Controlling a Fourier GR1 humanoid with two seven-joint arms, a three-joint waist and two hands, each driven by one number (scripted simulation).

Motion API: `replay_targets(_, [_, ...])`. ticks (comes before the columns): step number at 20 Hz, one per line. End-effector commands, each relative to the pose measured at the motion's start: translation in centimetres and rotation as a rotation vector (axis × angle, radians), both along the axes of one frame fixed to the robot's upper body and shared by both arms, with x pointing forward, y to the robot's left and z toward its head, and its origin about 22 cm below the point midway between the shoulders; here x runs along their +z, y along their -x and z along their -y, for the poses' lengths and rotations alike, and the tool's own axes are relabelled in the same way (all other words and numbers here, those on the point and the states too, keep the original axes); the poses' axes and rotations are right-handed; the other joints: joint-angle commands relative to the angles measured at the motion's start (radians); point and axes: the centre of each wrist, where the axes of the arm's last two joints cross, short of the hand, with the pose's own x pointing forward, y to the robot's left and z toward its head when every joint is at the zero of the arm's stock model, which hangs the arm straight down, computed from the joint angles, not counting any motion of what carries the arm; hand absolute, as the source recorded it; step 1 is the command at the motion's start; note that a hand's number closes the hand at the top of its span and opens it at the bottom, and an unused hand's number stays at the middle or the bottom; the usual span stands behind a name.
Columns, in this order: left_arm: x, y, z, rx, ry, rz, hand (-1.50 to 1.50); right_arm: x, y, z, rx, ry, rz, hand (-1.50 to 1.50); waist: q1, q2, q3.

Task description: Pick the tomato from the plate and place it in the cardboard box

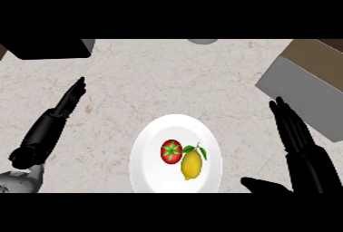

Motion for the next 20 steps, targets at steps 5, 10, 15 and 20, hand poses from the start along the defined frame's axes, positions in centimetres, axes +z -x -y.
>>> replay_targets(5, [0.5, -1.8, 1.7, -0.053, 0.000, 0.024, 0.00, 1.9, 1.7, -6.0, -0.012, 0.269, -0.295, -1.50, 0.056, 0.012, 0.000])
replay_targets(10, [1.3, -2.6, 1.1, -0.073, -0.002, 0.009, 0.00, 2.1, 1.4, -10.4, -0.048, 0.354, -0.407, -1.50, 0.063, 0.009, 0.001])
replay_targets(15, [0.2, -2.2, 1.5, -0.097, 0.012, 0.004, 0.00, 1.3, -0.7, -14.4, -0.086, 0.369, -0.508, -1.50, 0.078, 0.010, 0.002])
replay_targets(20, [-0.2, -2.4, 1.5, -0.084, -0.003, 0.002, 0.00, 0.1, -1.3, -16.8, -0.122, 0.371, -0.574, -1.50, 0.069, 0.010, 0.005])
